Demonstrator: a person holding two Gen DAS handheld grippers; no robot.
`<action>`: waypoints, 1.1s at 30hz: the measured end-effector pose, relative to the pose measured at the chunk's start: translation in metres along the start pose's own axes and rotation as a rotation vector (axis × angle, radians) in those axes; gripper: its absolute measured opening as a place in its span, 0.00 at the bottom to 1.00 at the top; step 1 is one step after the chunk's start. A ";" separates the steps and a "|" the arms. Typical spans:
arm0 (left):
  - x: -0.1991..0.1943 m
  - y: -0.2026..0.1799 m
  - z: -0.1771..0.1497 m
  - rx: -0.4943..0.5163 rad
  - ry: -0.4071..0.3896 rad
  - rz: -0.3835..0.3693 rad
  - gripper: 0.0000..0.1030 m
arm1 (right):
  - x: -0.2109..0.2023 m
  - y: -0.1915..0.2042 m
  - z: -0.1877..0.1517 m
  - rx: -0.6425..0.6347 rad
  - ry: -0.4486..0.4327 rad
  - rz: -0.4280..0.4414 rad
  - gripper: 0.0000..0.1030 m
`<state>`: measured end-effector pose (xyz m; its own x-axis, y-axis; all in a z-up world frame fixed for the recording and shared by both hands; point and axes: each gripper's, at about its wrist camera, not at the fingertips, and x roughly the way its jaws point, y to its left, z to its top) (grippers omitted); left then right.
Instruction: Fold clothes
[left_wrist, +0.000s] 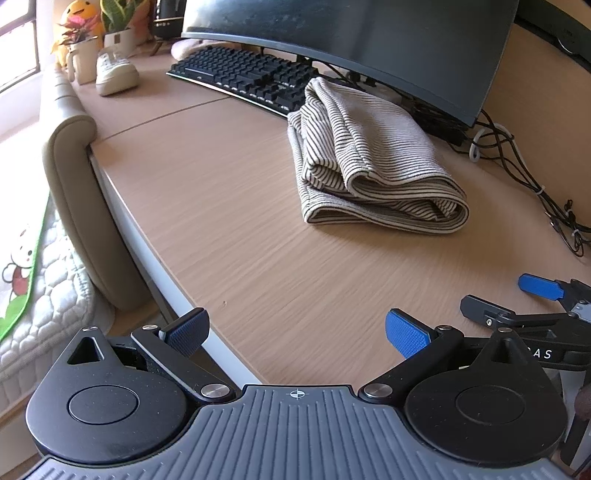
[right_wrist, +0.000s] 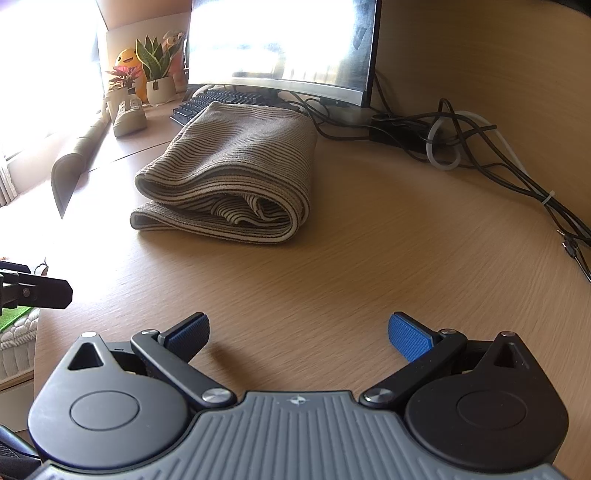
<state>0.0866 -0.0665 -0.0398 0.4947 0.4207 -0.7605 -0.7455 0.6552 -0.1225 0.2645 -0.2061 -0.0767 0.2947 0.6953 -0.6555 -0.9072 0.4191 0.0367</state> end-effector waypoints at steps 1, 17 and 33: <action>0.000 0.000 0.000 0.000 0.000 0.000 1.00 | 0.000 0.000 0.000 0.000 0.000 0.000 1.00; -0.001 -0.001 -0.002 0.000 0.001 -0.003 1.00 | 0.000 -0.002 0.000 0.011 -0.003 0.003 1.00; -0.001 -0.002 -0.003 0.004 0.000 0.001 1.00 | -0.001 -0.003 -0.001 0.025 -0.009 0.007 1.00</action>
<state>0.0864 -0.0701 -0.0403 0.4941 0.4214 -0.7605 -0.7443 0.6571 -0.1194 0.2666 -0.2085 -0.0765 0.2910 0.7035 -0.6484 -0.9014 0.4287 0.0606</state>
